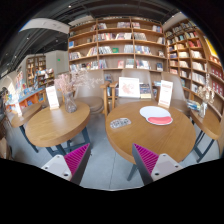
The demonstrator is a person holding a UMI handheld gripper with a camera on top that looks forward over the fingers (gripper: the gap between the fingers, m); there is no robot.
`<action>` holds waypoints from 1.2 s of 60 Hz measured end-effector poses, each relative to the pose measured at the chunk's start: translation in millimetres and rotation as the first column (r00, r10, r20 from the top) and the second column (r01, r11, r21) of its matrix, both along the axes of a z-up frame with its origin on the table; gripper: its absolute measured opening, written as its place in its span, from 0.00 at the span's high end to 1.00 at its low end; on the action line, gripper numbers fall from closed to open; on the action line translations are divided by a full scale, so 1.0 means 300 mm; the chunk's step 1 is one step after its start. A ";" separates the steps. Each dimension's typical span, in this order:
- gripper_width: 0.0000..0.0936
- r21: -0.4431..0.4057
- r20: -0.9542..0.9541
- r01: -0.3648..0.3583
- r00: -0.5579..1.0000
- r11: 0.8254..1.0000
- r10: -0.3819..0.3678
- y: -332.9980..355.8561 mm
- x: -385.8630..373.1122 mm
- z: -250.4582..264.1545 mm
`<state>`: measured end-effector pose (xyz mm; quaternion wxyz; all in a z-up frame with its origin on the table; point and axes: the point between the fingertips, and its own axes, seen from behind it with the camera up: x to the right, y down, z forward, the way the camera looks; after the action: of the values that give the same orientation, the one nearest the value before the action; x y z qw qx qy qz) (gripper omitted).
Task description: Arrange mouse
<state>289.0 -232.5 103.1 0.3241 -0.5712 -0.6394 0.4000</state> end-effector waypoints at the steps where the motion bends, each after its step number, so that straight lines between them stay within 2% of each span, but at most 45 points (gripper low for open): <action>1: 0.08 -0.002 0.002 0.001 1.000 1.000 -0.001 -0.008 0.000 0.004; 16: 0.09 0.051 0.001 0.016 1.000 0.999 -0.016 -0.048 -0.239 -0.129; 27: 0.09 0.058 0.025 0.023 0.999 0.998 -0.025 -0.080 -0.422 -0.243; 46: 0.09 0.054 0.089 0.077 0.993 0.996 -0.082 -0.084 -0.687 -0.378; 54: 0.09 0.072 0.091 0.092 0.991 0.993 -0.098 -0.073 -0.771 -0.387; 72: 0.08 0.055 0.116 0.108 0.987 0.993 -0.114 -0.078 -0.920 -0.381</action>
<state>13.1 -255.9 -11.0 0.3211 -0.6207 -0.6342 0.3309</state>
